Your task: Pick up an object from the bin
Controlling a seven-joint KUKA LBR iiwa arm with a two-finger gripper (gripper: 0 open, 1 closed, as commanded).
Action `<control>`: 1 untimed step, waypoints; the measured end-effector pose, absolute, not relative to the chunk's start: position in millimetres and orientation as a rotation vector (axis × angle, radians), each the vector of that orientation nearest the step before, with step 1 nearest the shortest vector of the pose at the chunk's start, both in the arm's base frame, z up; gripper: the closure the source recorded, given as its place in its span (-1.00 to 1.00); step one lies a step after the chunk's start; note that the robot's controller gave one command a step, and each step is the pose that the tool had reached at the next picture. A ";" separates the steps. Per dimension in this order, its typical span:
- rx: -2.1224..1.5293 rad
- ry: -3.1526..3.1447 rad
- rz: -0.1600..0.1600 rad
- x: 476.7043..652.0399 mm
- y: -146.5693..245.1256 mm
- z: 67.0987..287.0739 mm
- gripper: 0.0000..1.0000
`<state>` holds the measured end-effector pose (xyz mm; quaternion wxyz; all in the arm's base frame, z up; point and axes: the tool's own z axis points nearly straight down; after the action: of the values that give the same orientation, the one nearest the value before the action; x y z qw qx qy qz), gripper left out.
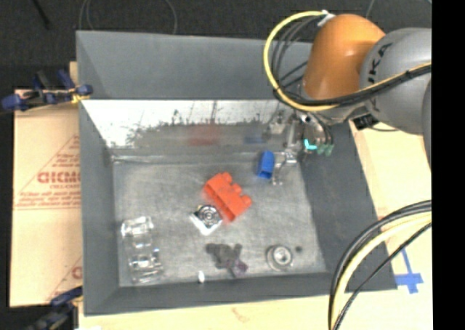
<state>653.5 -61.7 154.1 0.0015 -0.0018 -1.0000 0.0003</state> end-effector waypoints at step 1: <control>0.135 -3.154 0.005 643.2 5.5 89.7 -1.00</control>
Offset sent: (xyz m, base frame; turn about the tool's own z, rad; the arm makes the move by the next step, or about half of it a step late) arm -0.0168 0.0785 -0.0794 -0.0934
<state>643.2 5.5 89.7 -0.0074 0.0428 -0.9991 0.0016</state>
